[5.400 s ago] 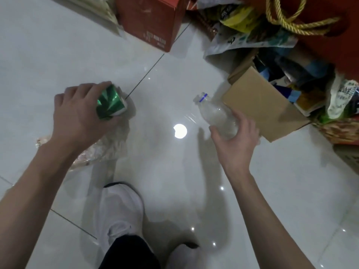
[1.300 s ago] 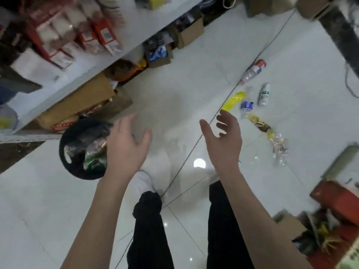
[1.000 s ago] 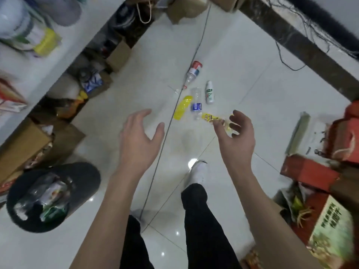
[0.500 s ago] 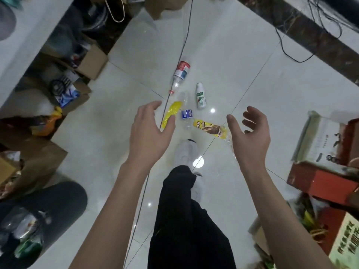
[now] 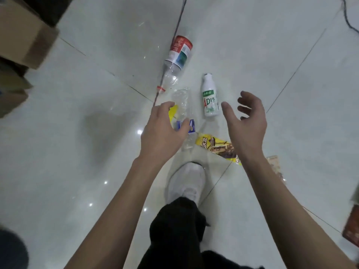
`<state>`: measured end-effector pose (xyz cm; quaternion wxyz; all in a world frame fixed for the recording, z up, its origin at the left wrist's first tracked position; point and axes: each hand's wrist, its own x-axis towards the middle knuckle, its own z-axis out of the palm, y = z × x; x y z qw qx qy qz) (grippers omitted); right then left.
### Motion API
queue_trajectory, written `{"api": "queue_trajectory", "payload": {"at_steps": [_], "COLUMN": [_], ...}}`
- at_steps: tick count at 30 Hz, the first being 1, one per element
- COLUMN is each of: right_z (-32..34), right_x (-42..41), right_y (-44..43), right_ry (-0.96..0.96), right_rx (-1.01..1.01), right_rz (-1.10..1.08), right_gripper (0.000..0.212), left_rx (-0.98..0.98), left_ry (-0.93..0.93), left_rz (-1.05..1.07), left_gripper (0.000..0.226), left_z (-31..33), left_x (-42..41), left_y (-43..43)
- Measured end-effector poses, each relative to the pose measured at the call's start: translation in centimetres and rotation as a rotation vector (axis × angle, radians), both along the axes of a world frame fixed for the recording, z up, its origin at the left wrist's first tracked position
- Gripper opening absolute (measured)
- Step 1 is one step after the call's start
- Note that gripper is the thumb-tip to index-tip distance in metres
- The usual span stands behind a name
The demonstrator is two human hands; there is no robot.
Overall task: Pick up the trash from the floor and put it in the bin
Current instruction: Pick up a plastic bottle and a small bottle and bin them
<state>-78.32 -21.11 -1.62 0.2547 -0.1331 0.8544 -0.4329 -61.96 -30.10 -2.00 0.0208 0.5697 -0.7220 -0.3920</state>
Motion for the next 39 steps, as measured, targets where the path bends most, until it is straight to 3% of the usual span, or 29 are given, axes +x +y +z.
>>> {"api": "queue_trajectory", "payload": {"at_steps": [5,10,15,22,28,39], "right_z": [-8.0,-12.8,-15.3,-14.0,-2.7,30.4], "right_x": [-1.2,-2.2,-2.1,-1.2,0.3,6.9], "right_y": [-1.6,-2.9,-4.1,-3.2,-0.9,1.8], "right_ry": [0.012,0.040,0.050,0.045,-0.032,-0.147], "right_rx": [0.020,0.033,0.072,0.122,0.108,-0.082], "right_rz": [0.043,0.085,0.123,0.110,0.066,0.019], "right_gripper": [0.053,0.060,0.066,0.055,0.047,0.041], "left_rx": [-0.017,-0.071,-0.028,-0.015,0.000,-0.032], "left_ry": [-0.103,-0.178,-0.123,-0.032,-0.017,0.079], "left_rz": [-0.007,-0.050,-0.027,0.034,0.078,0.185], "left_gripper": [0.072,0.082,0.083,0.080,0.078,0.078], "left_z": [-8.3,-12.1,-12.8,-10.1,1.1,31.9], "left_x": [-2.4,-3.6,-4.1,-3.2,-0.3,6.8], "left_y": [0.6,0.3,-0.1,-0.5,-0.3,3.1]}}
